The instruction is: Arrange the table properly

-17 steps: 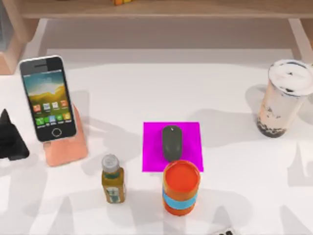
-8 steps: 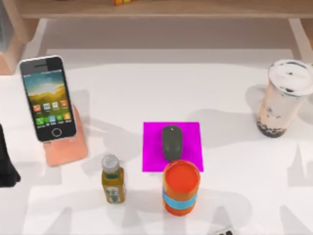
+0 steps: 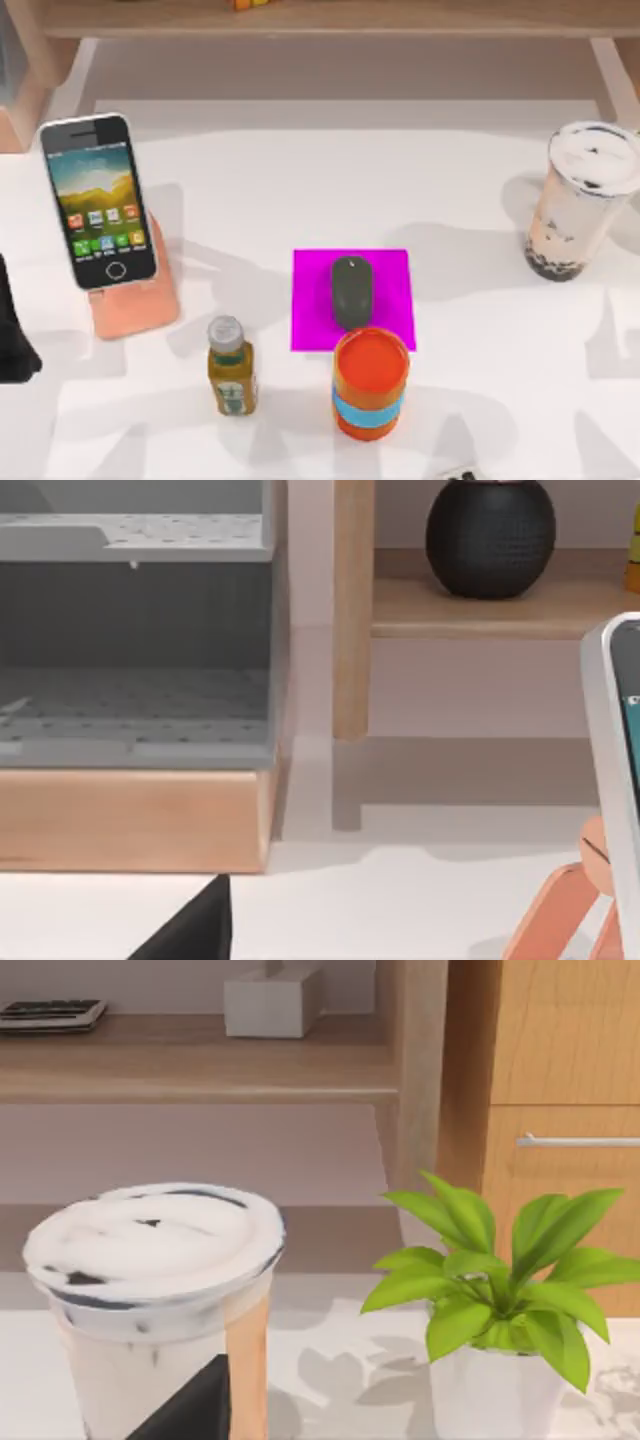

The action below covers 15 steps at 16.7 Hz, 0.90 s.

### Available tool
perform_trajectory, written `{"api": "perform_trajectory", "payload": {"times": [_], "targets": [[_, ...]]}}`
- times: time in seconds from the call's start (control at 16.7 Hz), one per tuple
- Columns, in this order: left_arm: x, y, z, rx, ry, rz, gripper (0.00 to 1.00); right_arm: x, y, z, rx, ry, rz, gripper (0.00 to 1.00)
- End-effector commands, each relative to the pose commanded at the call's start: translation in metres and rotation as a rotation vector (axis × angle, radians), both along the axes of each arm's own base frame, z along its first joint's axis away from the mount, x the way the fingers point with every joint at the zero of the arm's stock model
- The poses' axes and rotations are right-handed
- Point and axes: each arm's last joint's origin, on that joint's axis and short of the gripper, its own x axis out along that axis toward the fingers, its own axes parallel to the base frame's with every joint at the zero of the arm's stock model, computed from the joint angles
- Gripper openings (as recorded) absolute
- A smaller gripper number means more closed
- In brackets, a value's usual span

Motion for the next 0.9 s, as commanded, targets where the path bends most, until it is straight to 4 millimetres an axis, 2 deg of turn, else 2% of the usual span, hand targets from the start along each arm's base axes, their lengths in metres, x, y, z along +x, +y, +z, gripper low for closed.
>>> {"api": "perform_trajectory", "payload": {"times": [0.42,0.72,0.9], "targets": [[0.000,0.000,0.000,0.000,0.000,0.000,1.00,0.024,0.013,-0.024,0.015,0.147,0.068,1.00],[0.000,0.000,0.000,0.000,0.000,0.000,1.00,0.049,0.033,-0.046,0.004,0.281,0.104,1.00],[0.000,0.000,0.000,0.000,0.000,0.000,1.00,0.069,0.049,-0.057,-0.008,0.287,0.102,1.00]]}}
